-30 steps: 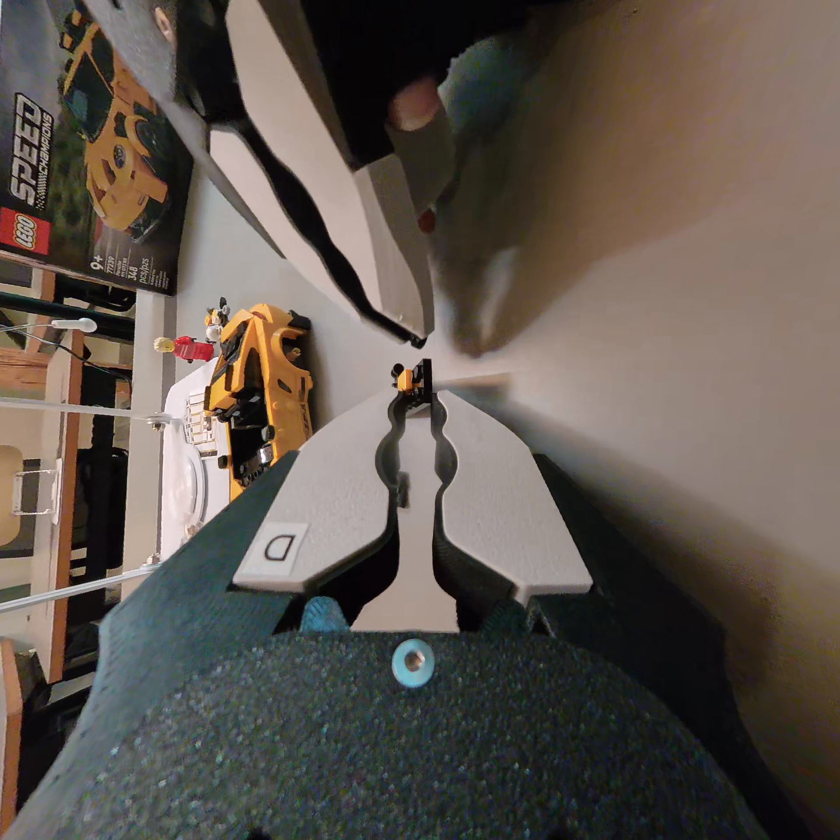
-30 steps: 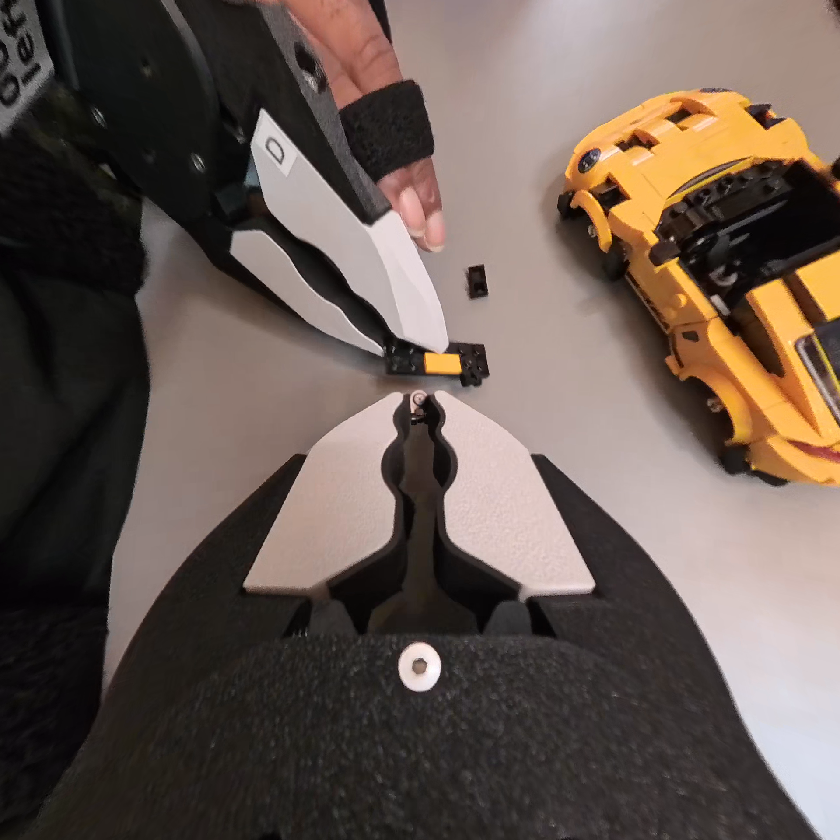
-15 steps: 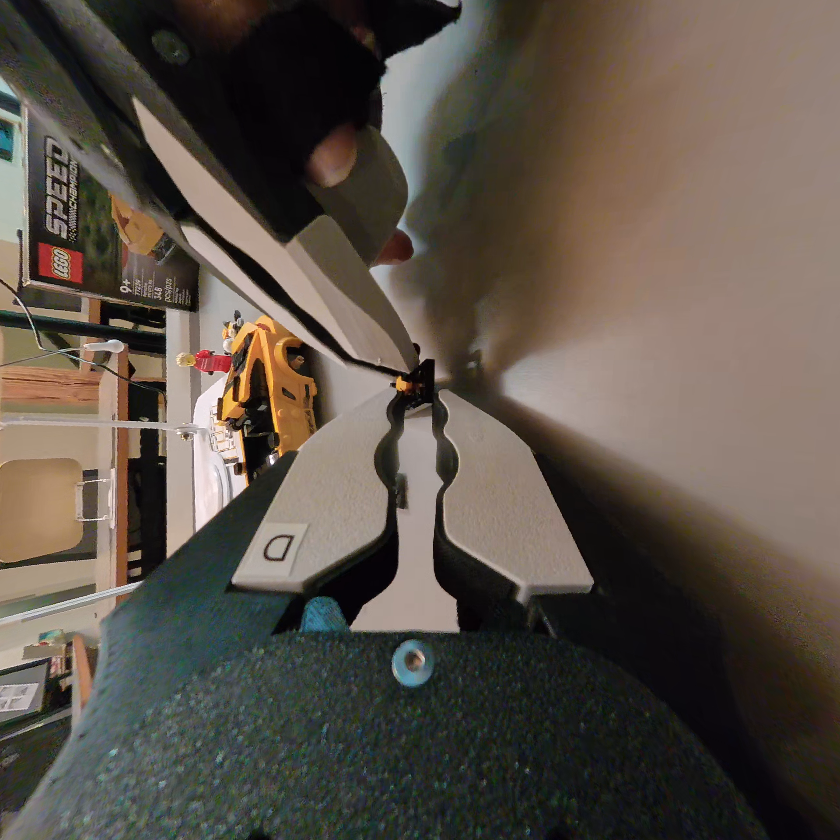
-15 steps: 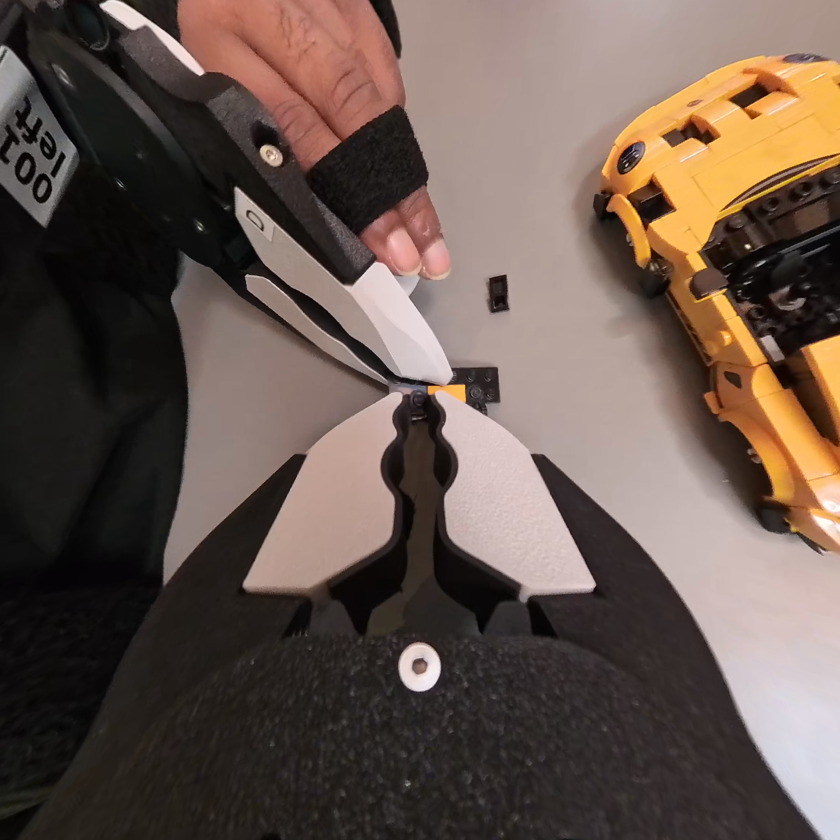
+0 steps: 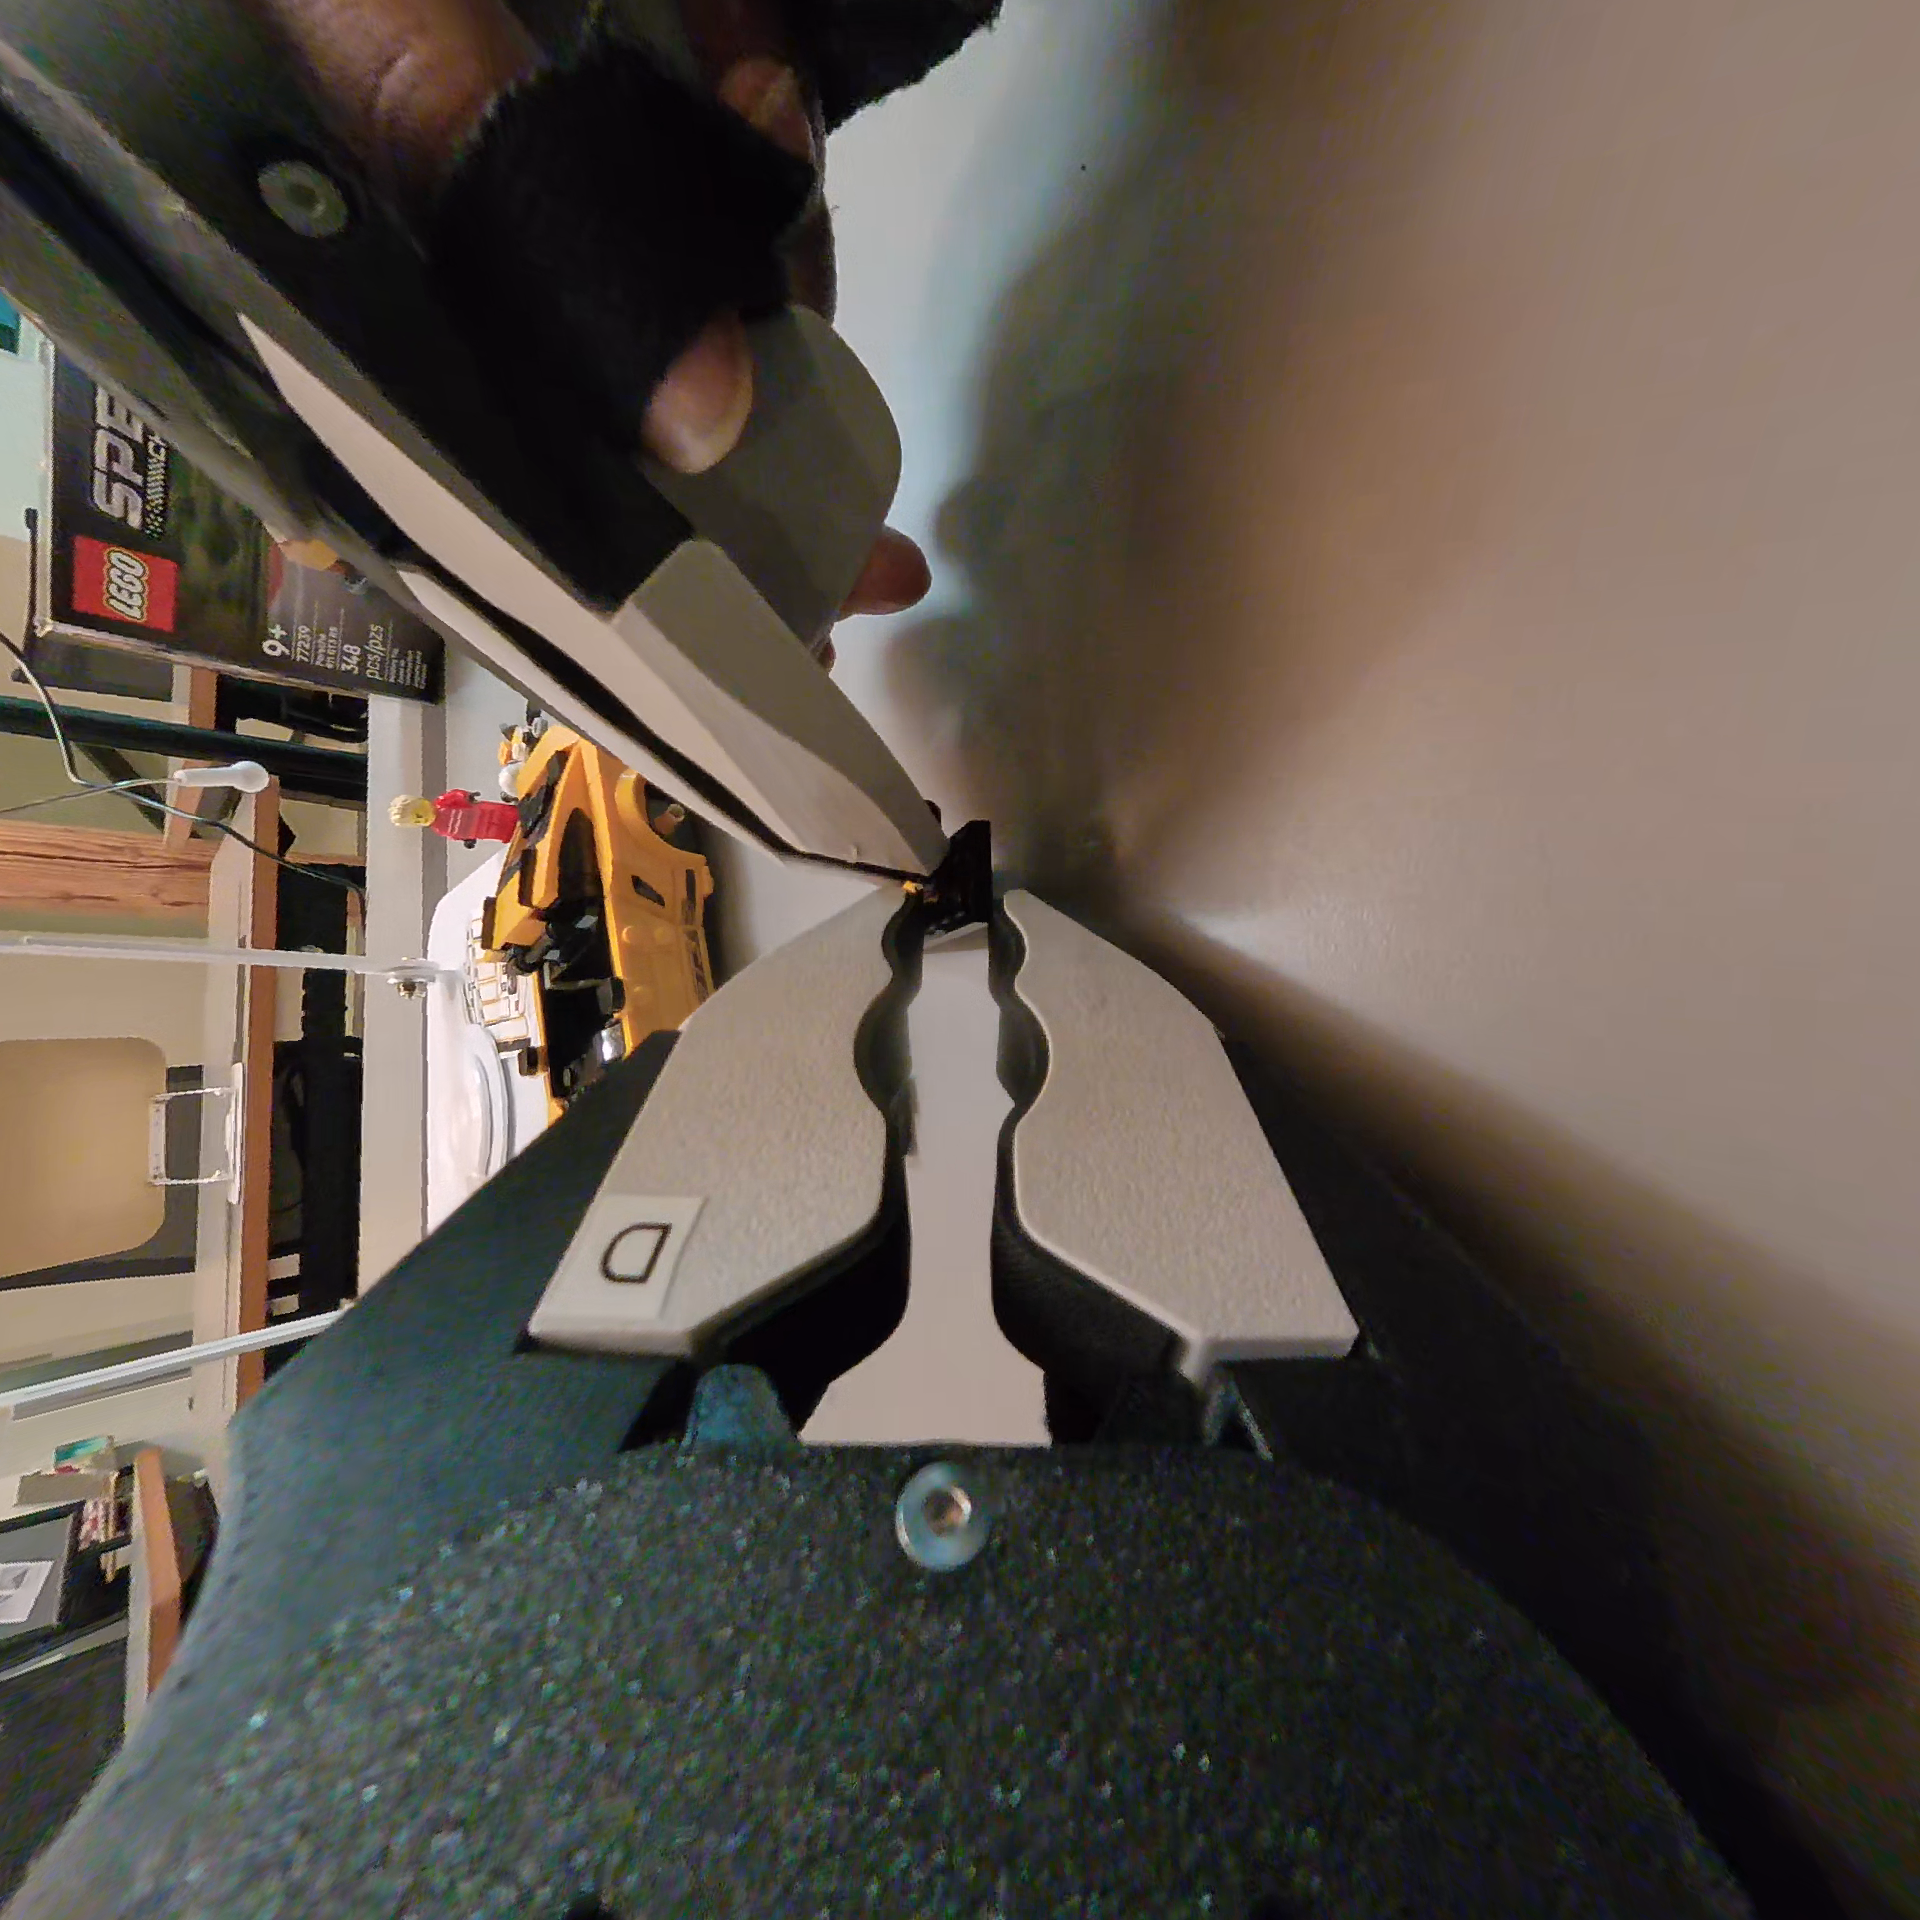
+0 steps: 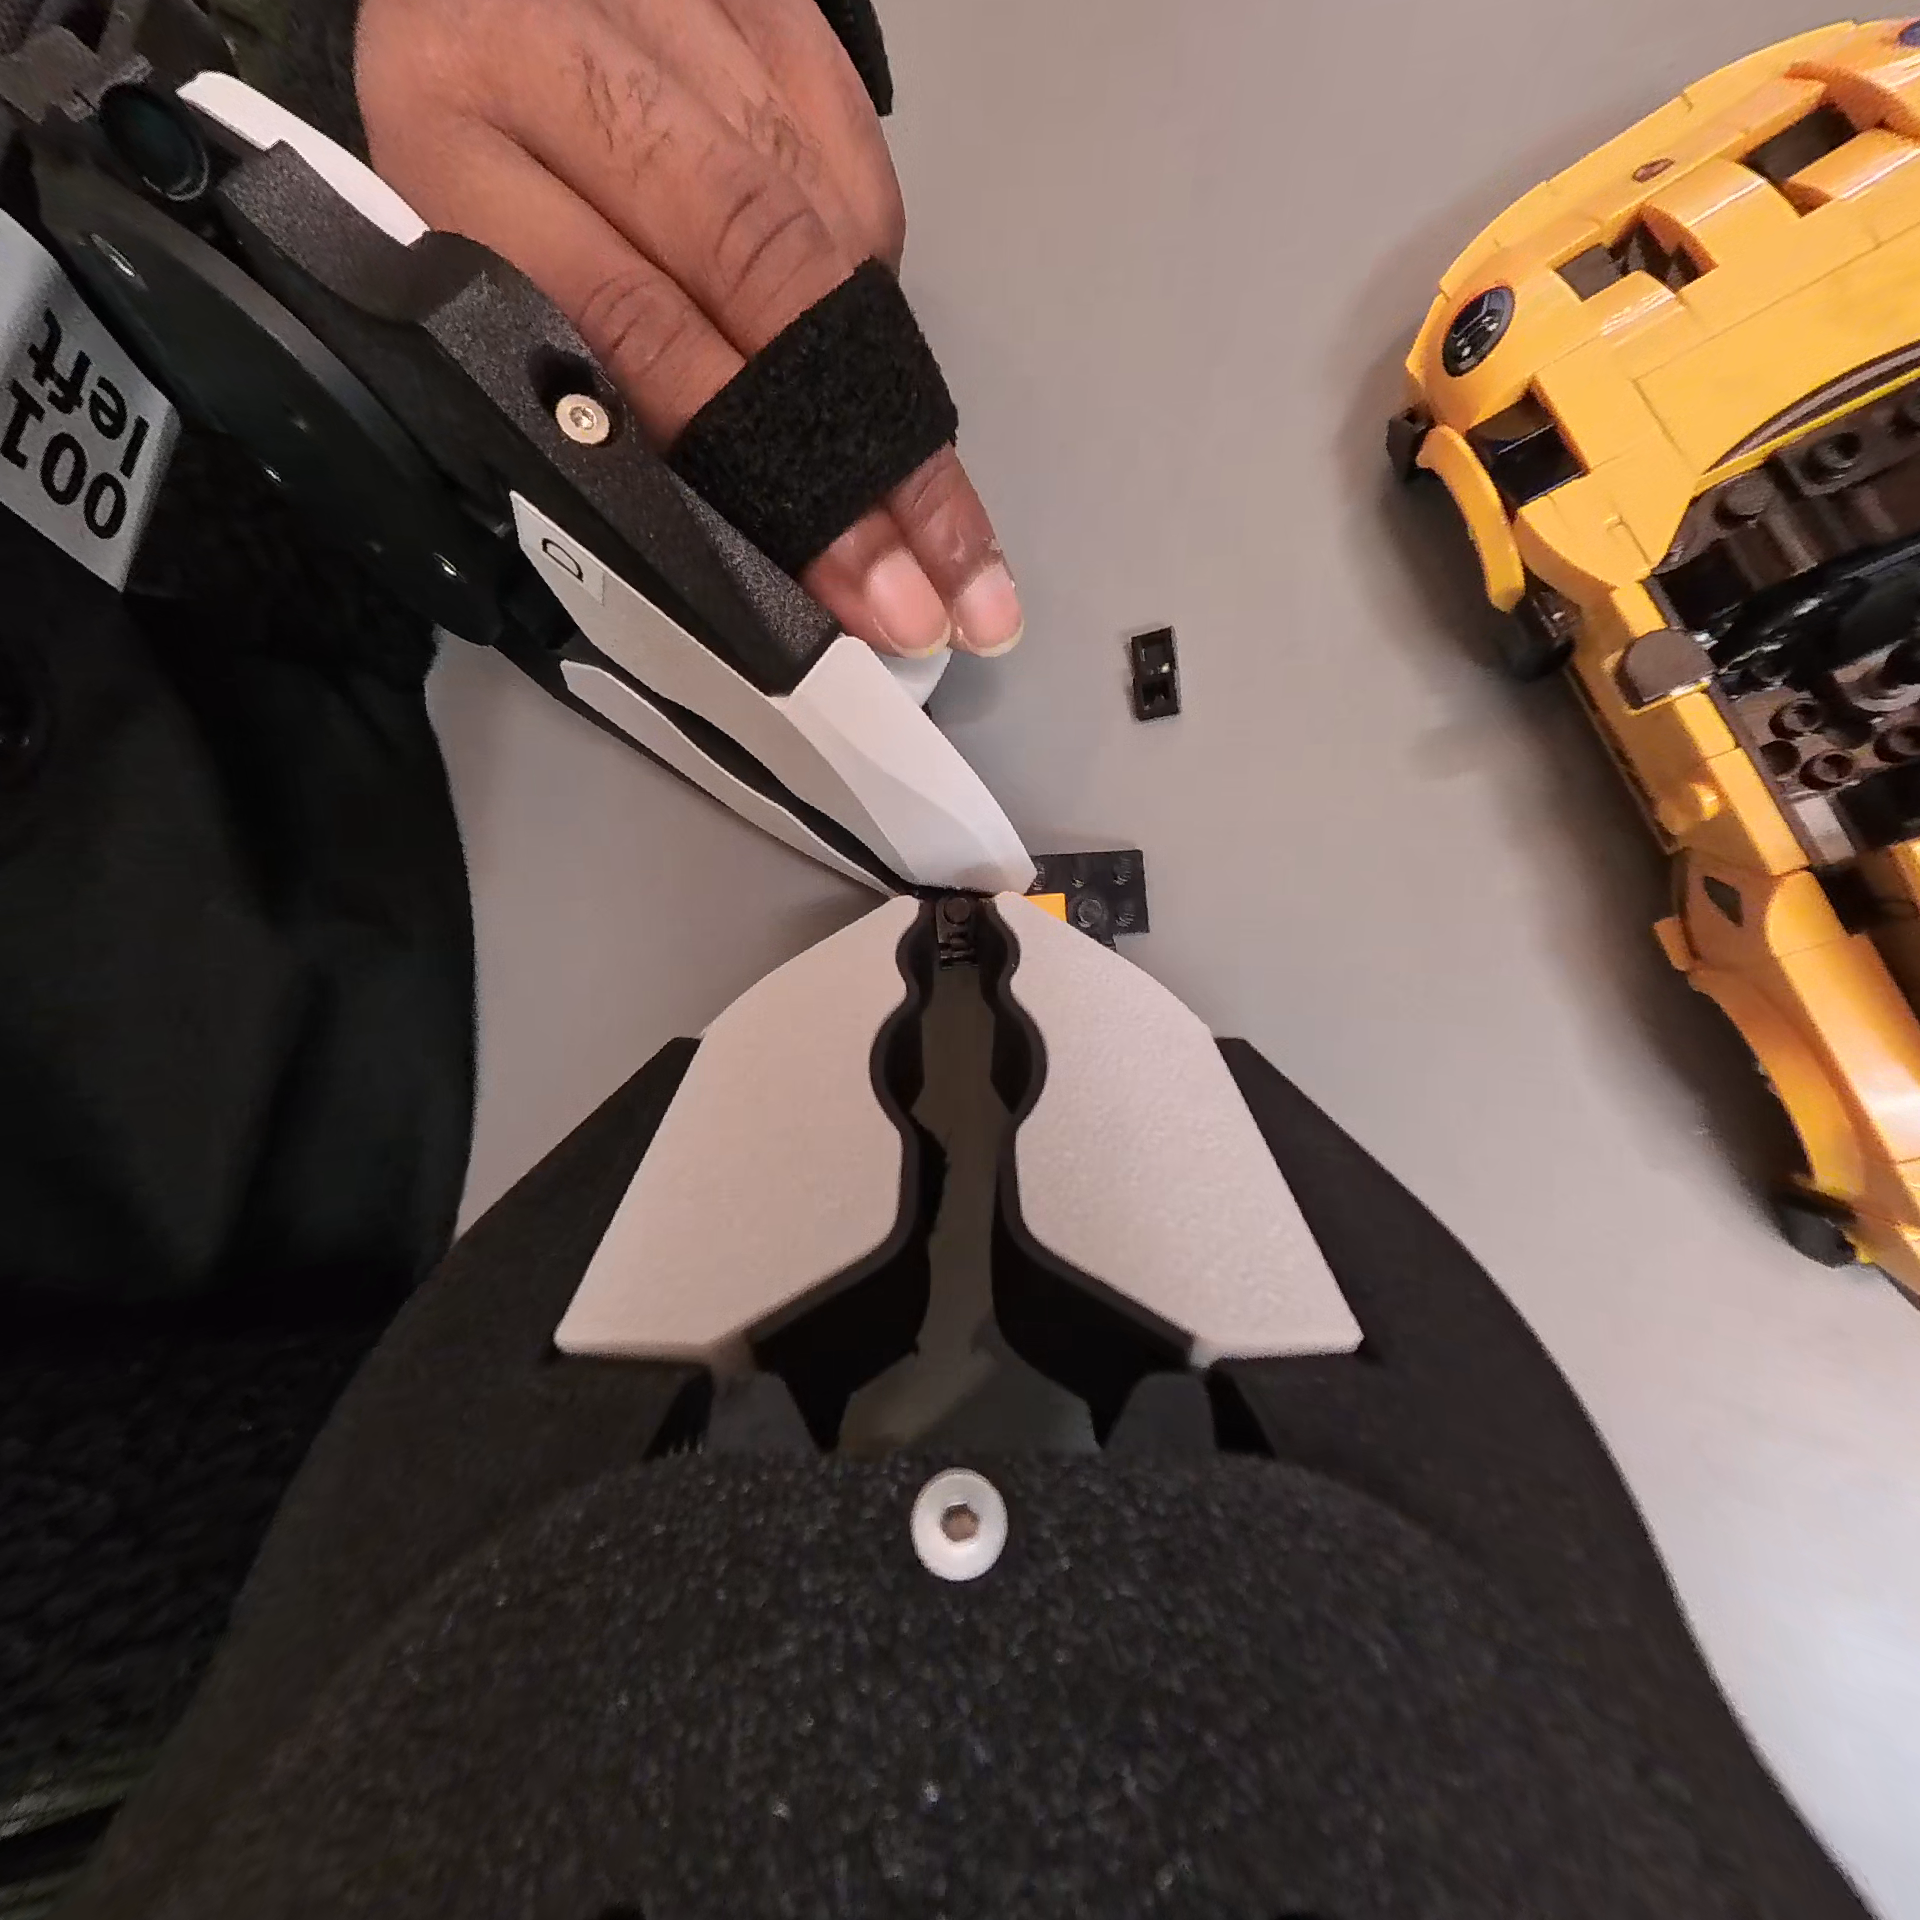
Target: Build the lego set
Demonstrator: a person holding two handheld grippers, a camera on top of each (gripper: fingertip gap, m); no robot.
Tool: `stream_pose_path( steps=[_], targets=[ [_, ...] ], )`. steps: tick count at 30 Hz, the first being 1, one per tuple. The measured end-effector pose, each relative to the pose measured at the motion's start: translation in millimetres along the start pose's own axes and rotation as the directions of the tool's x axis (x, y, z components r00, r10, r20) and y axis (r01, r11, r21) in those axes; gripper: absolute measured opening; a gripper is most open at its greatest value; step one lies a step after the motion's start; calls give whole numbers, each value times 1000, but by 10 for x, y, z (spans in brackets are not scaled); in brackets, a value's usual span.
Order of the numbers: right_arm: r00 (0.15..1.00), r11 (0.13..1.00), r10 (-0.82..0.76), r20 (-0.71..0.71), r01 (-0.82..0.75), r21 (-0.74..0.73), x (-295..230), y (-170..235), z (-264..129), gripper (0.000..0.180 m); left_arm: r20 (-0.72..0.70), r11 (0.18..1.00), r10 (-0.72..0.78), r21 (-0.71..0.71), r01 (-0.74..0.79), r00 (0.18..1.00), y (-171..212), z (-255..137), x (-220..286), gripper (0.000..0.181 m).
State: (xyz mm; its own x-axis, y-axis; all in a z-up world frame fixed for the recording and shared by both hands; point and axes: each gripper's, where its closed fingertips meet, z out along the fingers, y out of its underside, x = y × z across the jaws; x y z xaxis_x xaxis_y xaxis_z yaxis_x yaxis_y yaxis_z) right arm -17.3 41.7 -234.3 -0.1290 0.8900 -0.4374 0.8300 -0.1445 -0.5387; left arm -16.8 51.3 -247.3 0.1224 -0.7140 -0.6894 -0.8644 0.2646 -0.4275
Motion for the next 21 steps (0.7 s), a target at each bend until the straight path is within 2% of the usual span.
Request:
stream_pose_path(
  steps=[21],
  targets=[
    [999,998,44,24,-45,46,-7,-29,-35,10,7,999,-31,13,31,999,3,-12,-8,10]
  ],
)
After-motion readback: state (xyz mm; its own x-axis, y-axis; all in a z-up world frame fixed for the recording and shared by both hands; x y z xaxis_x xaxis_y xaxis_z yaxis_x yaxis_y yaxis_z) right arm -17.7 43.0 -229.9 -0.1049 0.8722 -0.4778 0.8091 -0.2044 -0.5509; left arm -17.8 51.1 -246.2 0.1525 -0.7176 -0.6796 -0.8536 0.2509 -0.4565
